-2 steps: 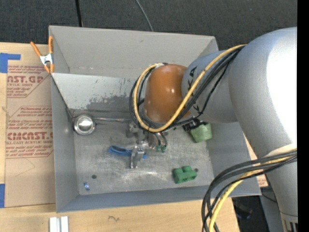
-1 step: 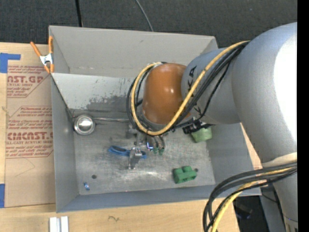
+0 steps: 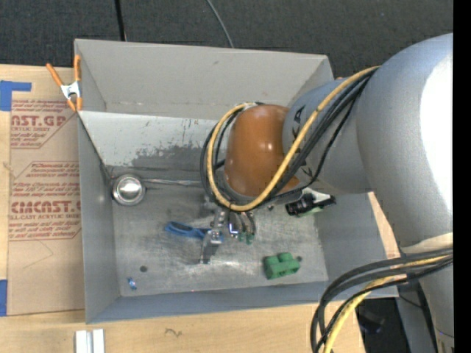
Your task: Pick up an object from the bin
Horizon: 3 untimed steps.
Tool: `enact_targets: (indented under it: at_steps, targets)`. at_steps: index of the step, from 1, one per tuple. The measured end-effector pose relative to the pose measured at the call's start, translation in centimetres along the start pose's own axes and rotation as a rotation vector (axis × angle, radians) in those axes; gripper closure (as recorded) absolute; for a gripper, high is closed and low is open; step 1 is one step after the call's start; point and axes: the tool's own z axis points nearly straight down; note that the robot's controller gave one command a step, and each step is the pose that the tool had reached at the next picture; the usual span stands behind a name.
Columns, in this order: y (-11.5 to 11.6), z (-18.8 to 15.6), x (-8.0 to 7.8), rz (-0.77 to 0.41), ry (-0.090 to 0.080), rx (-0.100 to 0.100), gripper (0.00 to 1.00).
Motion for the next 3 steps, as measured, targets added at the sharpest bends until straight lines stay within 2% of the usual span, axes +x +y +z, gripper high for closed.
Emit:
enact_targets:
  at_steps: [1,2,3]
  targets:
    - [1.06,2.69,0.78,-0.001,-0.009,-0.001,0.0]
    - [1.09,2.56,0.68,-0.001,-0.004,-0.001,0.0]
    - [1.25,2.37,0.63,-0.002,-0.004,-0.003,1.0]
